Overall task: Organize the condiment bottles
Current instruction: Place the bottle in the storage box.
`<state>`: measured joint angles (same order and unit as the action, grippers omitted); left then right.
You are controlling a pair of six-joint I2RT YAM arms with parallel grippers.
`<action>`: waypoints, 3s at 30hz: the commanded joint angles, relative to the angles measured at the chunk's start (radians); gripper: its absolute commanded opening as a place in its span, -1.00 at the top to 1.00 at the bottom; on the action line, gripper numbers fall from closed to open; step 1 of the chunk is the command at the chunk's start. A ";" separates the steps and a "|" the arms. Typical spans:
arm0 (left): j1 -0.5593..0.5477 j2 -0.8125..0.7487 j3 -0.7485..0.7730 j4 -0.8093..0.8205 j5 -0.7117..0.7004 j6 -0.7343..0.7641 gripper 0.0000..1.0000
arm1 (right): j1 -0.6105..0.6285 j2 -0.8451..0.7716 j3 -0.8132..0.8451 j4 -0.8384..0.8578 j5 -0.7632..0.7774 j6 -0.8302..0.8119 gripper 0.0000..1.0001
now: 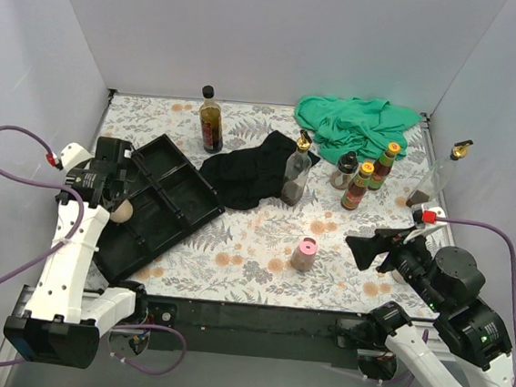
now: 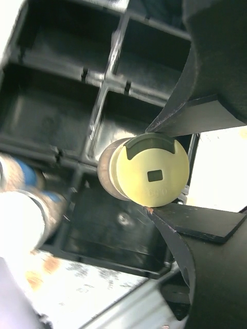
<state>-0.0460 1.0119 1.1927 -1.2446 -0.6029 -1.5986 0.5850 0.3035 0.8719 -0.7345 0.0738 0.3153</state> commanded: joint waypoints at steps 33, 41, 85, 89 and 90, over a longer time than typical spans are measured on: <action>0.161 0.022 -0.228 -0.141 -0.245 -0.576 1.00 | 0.006 0.046 0.064 0.015 -0.025 -0.005 -0.72; 0.161 0.065 -0.281 -0.044 -0.210 -0.591 0.95 | 0.006 0.042 0.065 0.015 -0.029 0.008 -0.72; 0.152 -0.094 -0.108 0.516 0.661 0.377 -0.68 | 0.006 0.000 0.044 0.006 -0.022 0.019 -0.72; 0.062 -0.075 -0.119 0.559 0.836 0.414 -0.62 | 0.006 0.003 0.036 0.007 -0.023 0.019 -0.72; 0.005 -0.067 -0.117 0.562 0.854 0.419 -0.61 | 0.006 0.005 0.036 0.009 -0.023 0.019 -0.72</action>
<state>0.0727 0.9253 1.0882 -0.7708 0.0074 -1.2778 0.5850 0.3119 0.9070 -0.7547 0.0513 0.3267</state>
